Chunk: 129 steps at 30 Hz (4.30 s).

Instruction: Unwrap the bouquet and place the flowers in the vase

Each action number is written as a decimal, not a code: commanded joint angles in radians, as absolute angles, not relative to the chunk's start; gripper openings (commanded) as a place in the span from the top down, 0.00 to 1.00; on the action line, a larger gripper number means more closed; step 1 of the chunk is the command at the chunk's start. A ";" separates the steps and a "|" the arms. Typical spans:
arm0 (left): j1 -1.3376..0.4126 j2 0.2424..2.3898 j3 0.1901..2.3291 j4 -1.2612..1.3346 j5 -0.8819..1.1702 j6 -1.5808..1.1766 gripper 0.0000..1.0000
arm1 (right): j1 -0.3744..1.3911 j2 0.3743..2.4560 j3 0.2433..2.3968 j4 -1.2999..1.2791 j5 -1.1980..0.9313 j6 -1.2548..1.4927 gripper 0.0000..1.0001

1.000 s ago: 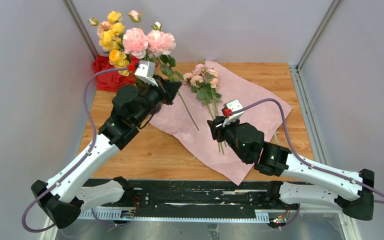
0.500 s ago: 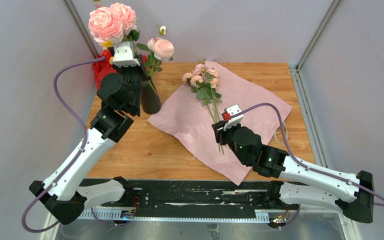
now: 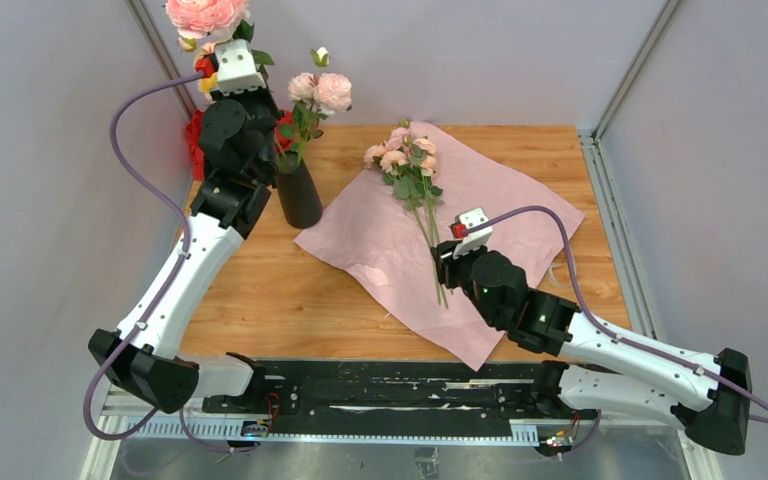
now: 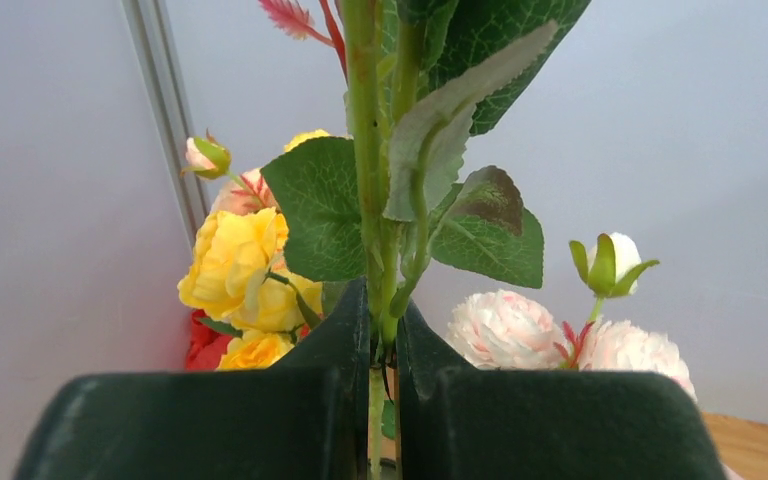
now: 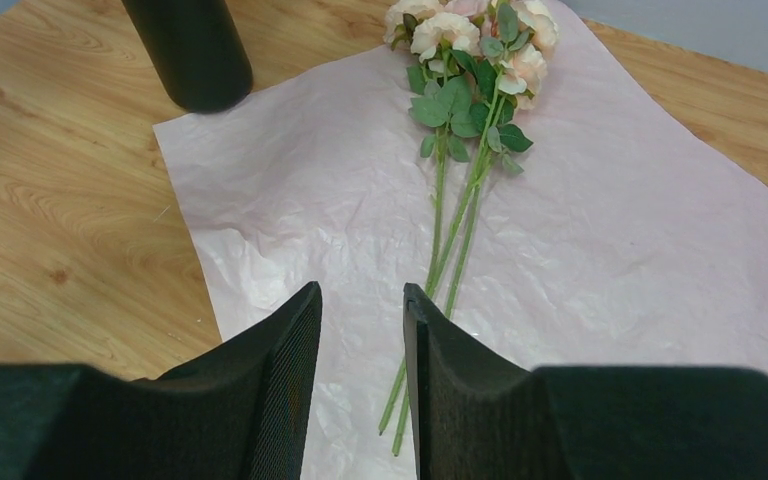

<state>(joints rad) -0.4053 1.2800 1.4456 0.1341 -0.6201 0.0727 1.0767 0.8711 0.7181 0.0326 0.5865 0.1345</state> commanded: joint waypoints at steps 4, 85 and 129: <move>-0.381 1.318 1.495 0.184 -0.585 0.074 1.00 | 1.059 0.880 0.703 0.025 0.573 0.153 0.61; -0.360 0.894 0.805 -0.230 -0.359 -0.338 0.00 | 0.677 1.633 0.816 0.240 0.387 0.333 0.75; -0.495 0.936 0.841 -0.219 -0.245 -0.377 0.00 | 0.624 1.171 0.762 0.107 0.351 0.335 1.00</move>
